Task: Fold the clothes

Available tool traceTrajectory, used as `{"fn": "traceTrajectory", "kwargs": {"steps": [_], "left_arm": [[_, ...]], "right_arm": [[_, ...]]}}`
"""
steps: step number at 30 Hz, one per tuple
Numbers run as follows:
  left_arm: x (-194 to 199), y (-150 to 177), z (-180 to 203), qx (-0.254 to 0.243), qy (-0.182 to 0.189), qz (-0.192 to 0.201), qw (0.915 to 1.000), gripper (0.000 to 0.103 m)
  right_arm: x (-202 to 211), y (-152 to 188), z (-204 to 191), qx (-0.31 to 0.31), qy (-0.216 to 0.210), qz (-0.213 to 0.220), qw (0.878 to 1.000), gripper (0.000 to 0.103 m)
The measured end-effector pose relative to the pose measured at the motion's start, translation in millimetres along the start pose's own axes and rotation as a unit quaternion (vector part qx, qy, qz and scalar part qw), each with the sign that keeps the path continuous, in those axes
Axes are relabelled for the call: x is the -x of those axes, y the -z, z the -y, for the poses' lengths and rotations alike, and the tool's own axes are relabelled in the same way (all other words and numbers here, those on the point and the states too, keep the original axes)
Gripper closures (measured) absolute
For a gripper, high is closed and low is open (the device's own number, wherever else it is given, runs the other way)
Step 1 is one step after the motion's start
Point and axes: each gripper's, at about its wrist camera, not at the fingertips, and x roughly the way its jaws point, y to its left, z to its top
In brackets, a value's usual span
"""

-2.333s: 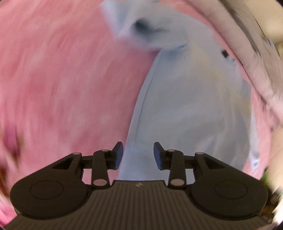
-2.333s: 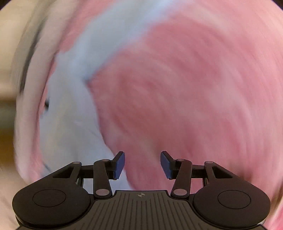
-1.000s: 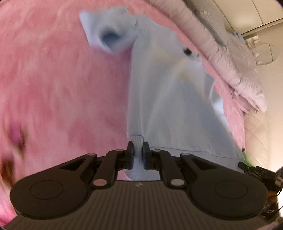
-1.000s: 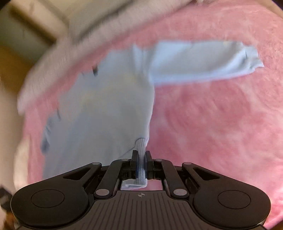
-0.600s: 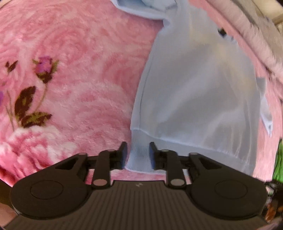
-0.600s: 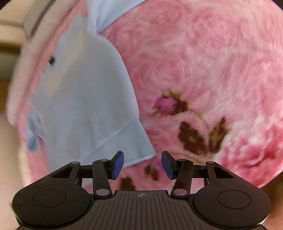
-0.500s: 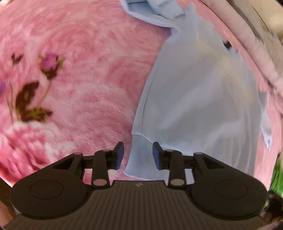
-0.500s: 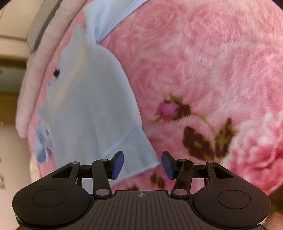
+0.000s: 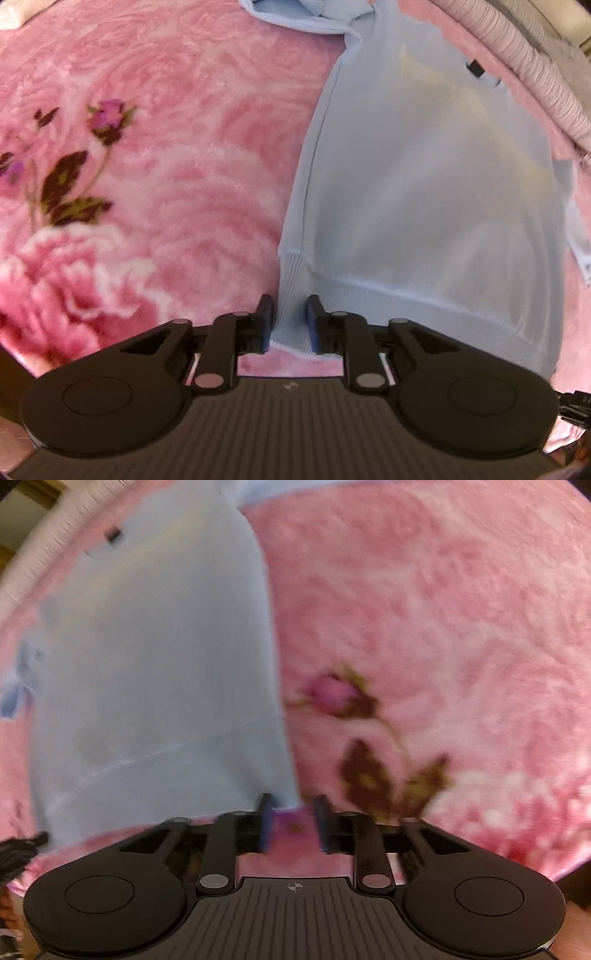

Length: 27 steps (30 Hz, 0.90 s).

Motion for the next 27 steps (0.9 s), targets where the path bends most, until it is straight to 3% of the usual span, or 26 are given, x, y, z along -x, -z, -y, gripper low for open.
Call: {"fn": "traceTrajectory", "kwargs": {"steps": [3,7,11,13,15,17,18,20,21,23,27], "left_arm": [[12.9,-1.0,-2.5,0.004,-0.015,0.0,0.9999,0.085],[35.4,-24.1,9.1,-0.071,-0.066,0.041,0.9945,0.083],[32.4,-70.6,27.6,-0.18,-0.096,0.087,0.9752,0.08],[24.0,-98.1,35.4,-0.228,-0.1,0.105,0.9628,0.079],[9.5,-126.0,48.7,-0.285,-0.117,0.121,0.9437,0.078],[-5.9,-148.1,66.6,-0.358,-0.153,0.147,0.9094,0.071],[-13.7,-158.9,75.8,-0.394,-0.171,0.16,0.8889,0.069],[-33.3,-171.6,89.8,-0.47,-0.203,0.185,0.8391,0.065],[-44.2,-176.2,94.9,-0.505,-0.219,0.195,0.812,0.063],[-70.7,-183.8,101.8,-0.573,-0.259,0.198,0.7522,0.049],[-132.1,-185.2,84.7,-0.676,-0.354,0.172,0.6229,0.053]], "right_arm": [[8.4,-15.5,-3.0,-0.02,0.03,-0.009,0.999,0.071],[32.2,-44.9,-25.4,-0.016,0.045,0.073,0.996,0.07],[27.2,-79.3,-63.9,0.003,-0.001,0.162,0.987,0.07],[6.9,-99.6,-84.3,-0.002,-0.01,0.155,0.988,0.069],[-17.1,-113.8,-96.3,-0.012,0.005,0.126,0.992,0.069],[-33.5,-123.9,-102.7,-0.026,0.021,0.108,0.994,0.069],[-35.5,-127.5,-102.9,-0.032,0.009,0.11,0.993,0.069],[-35.8,-132.6,-109.0,-0.042,-0.006,0.115,0.992,0.069],[-36.9,-134.0,-107.7,-0.042,-0.006,0.117,0.992,0.069],[-36.4,-133.0,-110.4,-0.044,-0.002,0.115,0.992,0.069],[-36.3,-134.4,-105.7,-0.083,0.011,0.098,0.992,0.069]]}}
